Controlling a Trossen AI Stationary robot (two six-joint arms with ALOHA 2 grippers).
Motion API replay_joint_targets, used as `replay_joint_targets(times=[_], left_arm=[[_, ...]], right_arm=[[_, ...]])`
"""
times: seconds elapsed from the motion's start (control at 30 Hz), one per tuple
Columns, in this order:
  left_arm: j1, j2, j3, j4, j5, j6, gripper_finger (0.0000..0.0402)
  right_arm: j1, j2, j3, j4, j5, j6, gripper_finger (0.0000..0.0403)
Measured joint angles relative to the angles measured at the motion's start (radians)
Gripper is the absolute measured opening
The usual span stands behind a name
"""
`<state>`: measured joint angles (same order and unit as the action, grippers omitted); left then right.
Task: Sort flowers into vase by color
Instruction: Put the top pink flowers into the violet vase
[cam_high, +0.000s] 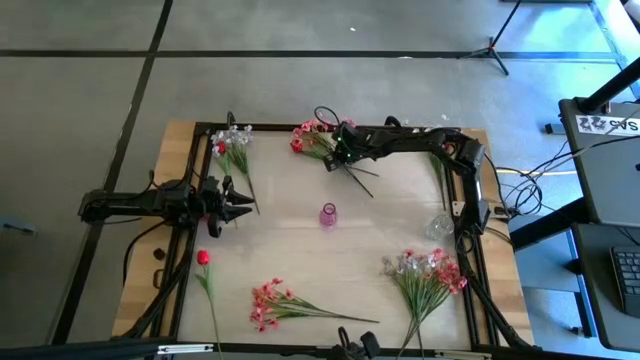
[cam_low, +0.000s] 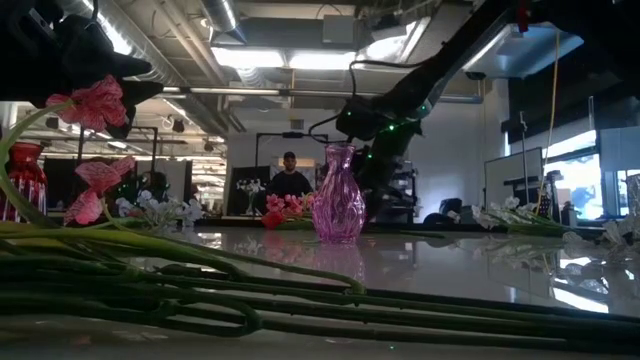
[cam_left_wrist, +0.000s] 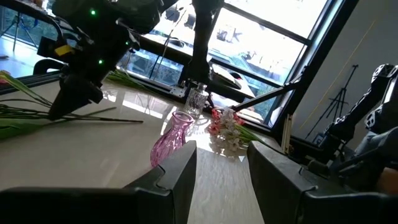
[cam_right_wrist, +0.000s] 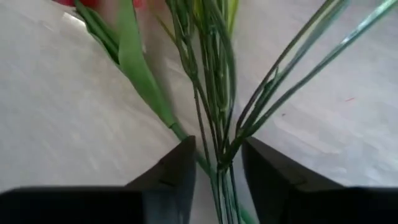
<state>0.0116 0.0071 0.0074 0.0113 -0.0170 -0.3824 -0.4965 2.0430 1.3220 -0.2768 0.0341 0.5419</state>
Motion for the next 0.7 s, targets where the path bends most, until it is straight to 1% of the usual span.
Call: replay_joint_targets(times=[0.07,0.2,0.23,0.3,0.4,0.53,0.6,0.7], left_arm=[[0.000,0.000,0.000,0.000,0.000,0.000,0.0141],[0.000,0.000,0.000,0.000,0.000,0.000,0.0141],[0.000,0.000,0.000,0.000,0.000,0.000,0.0141],[0.000,0.000,0.000,0.000,0.000,0.000,0.0141],[0.000,0.000,0.000,0.000,0.000,0.000,0.0141],[0.000,0.000,0.000,0.000,0.000,0.000,0.0141],[0.000,0.000,0.000,0.000,0.000,0.000,0.0141],[0.000,0.000,0.000,0.000,0.000,0.000,0.0141]], right_arm=[[-0.001,0.000,0.000,-0.001,0.002,0.000,0.0092],[-0.001,0.000,0.000,0.000,0.024,-0.001,0.0020],[-0.001,0.000,0.000,0.006,0.020,0.000,0.0011],[-0.001,-0.007,0.000,0.018,0.001,0.014,0.0014],[0.007,-0.044,0.000,0.018,0.003,0.057,0.0017],[0.020,-0.140,0.000,0.031,0.025,0.062,0.0006],[0.029,-0.191,0.000,0.036,0.025,0.062,0.0011],[0.037,-0.255,0.000,0.016,-0.006,0.063,0.0016]])
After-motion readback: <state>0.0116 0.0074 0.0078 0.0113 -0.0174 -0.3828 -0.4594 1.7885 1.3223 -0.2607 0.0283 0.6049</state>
